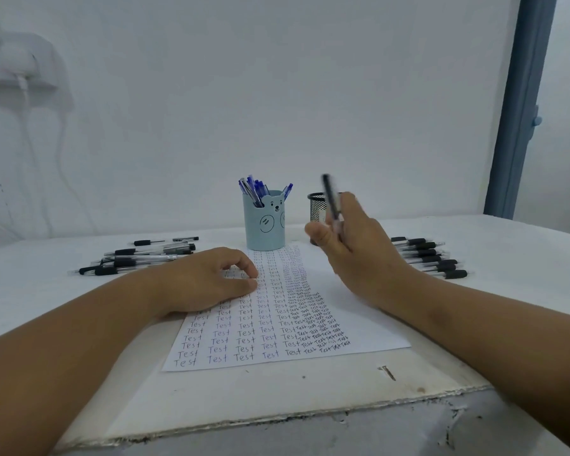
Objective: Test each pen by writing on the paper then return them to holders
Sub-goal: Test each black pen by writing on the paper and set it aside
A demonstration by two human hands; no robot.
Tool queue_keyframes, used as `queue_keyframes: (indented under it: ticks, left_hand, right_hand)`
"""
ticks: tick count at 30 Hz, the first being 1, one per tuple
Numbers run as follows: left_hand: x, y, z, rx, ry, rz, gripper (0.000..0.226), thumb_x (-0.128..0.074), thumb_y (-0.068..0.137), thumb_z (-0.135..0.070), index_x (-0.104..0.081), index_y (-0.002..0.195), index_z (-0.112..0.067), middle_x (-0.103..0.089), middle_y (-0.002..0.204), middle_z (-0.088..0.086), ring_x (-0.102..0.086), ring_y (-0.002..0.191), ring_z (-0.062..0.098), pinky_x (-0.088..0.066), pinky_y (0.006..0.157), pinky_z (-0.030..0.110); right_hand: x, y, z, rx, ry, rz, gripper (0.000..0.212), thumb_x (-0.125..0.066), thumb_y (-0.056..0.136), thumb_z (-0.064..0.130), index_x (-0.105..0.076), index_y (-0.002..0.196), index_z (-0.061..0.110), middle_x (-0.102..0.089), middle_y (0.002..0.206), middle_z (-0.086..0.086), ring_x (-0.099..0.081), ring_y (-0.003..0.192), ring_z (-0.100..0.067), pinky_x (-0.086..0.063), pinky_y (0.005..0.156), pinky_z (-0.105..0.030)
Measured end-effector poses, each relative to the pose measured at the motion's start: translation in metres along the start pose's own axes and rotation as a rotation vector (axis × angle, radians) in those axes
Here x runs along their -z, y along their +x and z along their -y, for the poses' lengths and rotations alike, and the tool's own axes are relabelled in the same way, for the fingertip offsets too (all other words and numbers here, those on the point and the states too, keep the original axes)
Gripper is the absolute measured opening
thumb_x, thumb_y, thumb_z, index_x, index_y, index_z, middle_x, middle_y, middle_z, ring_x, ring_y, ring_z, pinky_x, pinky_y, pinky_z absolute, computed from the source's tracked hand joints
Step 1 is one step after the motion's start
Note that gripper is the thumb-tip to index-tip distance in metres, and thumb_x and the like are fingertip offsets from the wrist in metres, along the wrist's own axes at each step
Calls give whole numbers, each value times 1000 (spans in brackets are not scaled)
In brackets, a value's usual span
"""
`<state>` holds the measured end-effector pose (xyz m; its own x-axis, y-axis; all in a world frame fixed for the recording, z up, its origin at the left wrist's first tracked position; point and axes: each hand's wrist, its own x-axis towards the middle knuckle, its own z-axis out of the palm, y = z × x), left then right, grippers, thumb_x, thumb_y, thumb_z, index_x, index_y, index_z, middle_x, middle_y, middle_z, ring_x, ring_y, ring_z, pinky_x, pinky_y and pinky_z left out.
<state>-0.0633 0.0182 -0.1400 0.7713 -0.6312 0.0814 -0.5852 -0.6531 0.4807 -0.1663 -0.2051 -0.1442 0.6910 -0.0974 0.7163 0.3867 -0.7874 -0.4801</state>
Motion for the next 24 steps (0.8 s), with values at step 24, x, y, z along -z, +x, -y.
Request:
queue_keyframes:
  ticks: [24]
  left_hand:
    - [1,-3,-4,12,-3,8,19,-62,92,-53,-63,110,-45,-49,121,-22,-47,111,6,-33,97,27]
  right_hand:
    - [1,6,-7,110,-303,162,23,-48,106,21,-51,83,17,-47,75,5,-43,73,-19,-28,66,-33]
